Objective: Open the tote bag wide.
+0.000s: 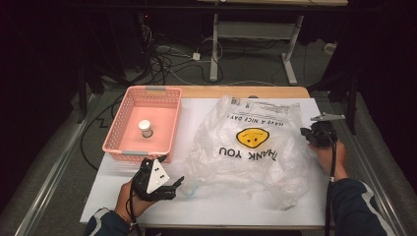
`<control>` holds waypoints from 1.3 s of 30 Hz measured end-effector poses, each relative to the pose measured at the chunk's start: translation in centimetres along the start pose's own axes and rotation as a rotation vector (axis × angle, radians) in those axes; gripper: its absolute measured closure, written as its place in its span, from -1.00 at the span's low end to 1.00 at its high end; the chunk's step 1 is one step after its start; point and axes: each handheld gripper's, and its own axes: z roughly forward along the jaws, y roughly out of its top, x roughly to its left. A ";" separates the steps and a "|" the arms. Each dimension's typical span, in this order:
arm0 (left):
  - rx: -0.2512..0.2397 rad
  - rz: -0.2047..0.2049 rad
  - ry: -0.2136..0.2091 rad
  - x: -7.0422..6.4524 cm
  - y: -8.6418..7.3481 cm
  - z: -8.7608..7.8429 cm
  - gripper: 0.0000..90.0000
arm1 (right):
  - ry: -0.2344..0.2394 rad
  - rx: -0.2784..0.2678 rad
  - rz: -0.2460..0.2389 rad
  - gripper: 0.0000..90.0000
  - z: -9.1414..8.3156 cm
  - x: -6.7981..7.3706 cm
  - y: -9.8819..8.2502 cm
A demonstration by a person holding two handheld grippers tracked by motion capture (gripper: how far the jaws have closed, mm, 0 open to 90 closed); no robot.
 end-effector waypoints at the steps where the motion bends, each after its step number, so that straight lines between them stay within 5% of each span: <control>1: -0.003 0.002 0.002 0.0 0.0 -0.1 -0.62 | 0.009 -0.005 -0.006 1.00 -0.5 0.1 -0.4; 14: -0.021 -0.006 0.030 0.6 -0.1 -1.2 -0.62 | 0.056 0.024 -0.109 1.00 -6.5 3.6 -5.1; 21: -0.013 -0.009 0.033 0.8 -0.2 -1.1 -0.62 | 0.080 0.026 -0.156 0.88 -8.1 5.1 -6.2; 27: -0.007 -0.010 0.032 0.8 -0.3 -1.0 -0.62 | 0.036 -0.067 -0.155 0.34 -10.3 5.5 -5.6; 30: 0.000 -0.008 0.031 0.8 -0.3 -0.8 -0.62 | 0.042 -0.152 -0.167 0.28 -11.8 6.4 -4.6; 35: 0.003 -0.010 0.029 0.8 -0.3 -0.7 -0.62 | 0.197 -0.271 -0.245 0.08 -13.4 9.9 -2.6; 39: 0.007 -0.014 0.030 0.7 -0.4 -0.5 -0.62 | 0.370 -0.294 -0.349 0.03 -13.2 14.5 -1.4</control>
